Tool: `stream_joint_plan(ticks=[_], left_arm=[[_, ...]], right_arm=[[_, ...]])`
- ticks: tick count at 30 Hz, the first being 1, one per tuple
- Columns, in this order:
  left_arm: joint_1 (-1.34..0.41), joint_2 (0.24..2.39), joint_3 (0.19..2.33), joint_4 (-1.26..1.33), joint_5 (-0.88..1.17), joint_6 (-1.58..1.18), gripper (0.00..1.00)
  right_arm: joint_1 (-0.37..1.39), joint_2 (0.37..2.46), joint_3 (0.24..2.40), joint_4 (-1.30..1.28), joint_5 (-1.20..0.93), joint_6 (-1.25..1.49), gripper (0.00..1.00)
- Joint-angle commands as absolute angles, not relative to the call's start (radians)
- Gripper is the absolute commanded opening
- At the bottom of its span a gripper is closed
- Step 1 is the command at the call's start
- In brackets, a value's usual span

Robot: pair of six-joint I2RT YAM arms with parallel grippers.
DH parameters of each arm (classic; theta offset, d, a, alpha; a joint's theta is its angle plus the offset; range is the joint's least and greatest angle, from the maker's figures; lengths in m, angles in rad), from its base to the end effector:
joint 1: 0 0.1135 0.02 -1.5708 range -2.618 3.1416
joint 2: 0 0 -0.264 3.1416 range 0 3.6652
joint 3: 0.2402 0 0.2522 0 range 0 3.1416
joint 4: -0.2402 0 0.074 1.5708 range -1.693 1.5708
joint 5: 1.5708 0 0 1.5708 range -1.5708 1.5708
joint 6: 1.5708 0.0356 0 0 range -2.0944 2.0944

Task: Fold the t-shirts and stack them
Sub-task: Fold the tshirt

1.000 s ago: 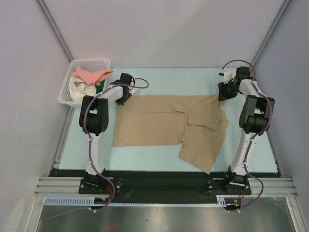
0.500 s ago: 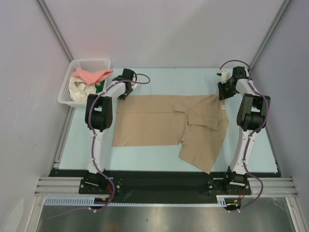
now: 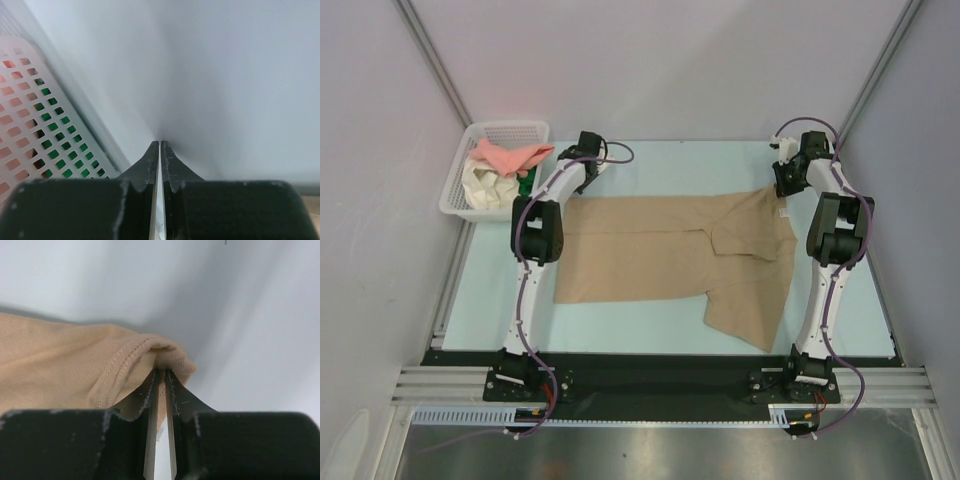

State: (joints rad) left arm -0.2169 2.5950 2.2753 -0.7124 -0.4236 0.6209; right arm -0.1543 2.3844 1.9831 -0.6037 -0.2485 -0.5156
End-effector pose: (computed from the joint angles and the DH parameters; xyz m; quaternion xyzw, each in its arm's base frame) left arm 0.5418 -0.1044 0.1393 0.3322 0.8837 0.2507 0.2142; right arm 0.5141 -0.0711 0.1628 -0.2052 0.9311 0.0213 0.3007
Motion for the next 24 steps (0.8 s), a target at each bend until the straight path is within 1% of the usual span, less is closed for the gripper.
stream_joint_plan(ticks=[1, 2, 3, 4, 5, 6, 8, 10, 12, 13, 14, 15, 19, 23, 24], left_arm=[[-0.203, 2.611, 2.303, -0.733, -0.408, 0.615, 0.09], [-0.195, 2.596, 2.303, -0.726, -0.400, 0.601, 0.14], [-0.187, 2.576, 2.301, -0.724, -0.391, 0.586, 0.26], [-0.183, 2.536, 2.309, -0.724, -0.356, 0.539, 0.44], [-0.169, 2.514, 2.342, -0.753, -0.329, 0.511, 0.47], [-0.164, 2.493, 2.356, -0.773, -0.289, 0.485, 0.52], [-0.157, 2.419, 2.359, -0.807, -0.200, 0.416, 0.58], [-0.152, 2.379, 2.344, -0.836, -0.138, 0.356, 0.61], [-0.152, 2.343, 2.298, -0.874, -0.080, 0.335, 0.59], [-0.152, 2.333, 2.277, -0.887, -0.071, 0.321, 0.52], [-0.146, 2.324, 2.235, -0.893, -0.052, 0.318, 0.49], [-0.143, 2.321, 2.220, -0.897, -0.040, 0.311, 0.44], [-0.123, 2.322, 2.187, -0.919, -0.008, 0.298, 0.38], [-0.098, 2.329, 2.177, -0.936, 0.046, 0.288, 0.38], [-0.094, 2.333, 2.171, -0.937, 0.054, 0.288, 0.41]], right_arm=[[-0.172, 2.441, 2.002, -0.574, -0.192, -0.512, 0.15], [-0.172, 2.438, 2.000, -0.574, -0.192, -0.514, 0.16], [-0.172, 2.434, 1.999, -0.577, -0.193, -0.514, 0.16], [-0.172, 2.433, 1.996, -0.577, -0.196, -0.512, 0.17], [-0.172, 2.424, 1.993, -0.577, -0.198, -0.512, 0.17], [-0.172, 2.421, 1.990, -0.578, -0.199, -0.512, 0.18], [-0.170, 2.416, 1.982, -0.581, -0.202, -0.514, 0.19], [-0.169, 2.413, 1.974, -0.581, -0.204, -0.514, 0.20], [-0.167, 2.408, 1.971, -0.581, -0.206, -0.514, 0.20], [-0.166, 2.410, 1.970, -0.580, -0.206, -0.514, 0.20], [-0.163, 2.408, 1.970, -0.580, -0.206, -0.512, 0.21], [-0.163, 2.405, 1.970, -0.581, -0.207, -0.514, 0.20], [-0.153, 2.396, 1.968, -0.587, -0.210, -0.523, 0.21], [-0.150, 2.387, 1.965, -0.594, -0.207, -0.534, 0.21], [-0.149, 2.385, 1.960, -0.594, -0.207, -0.535, 0.21]])
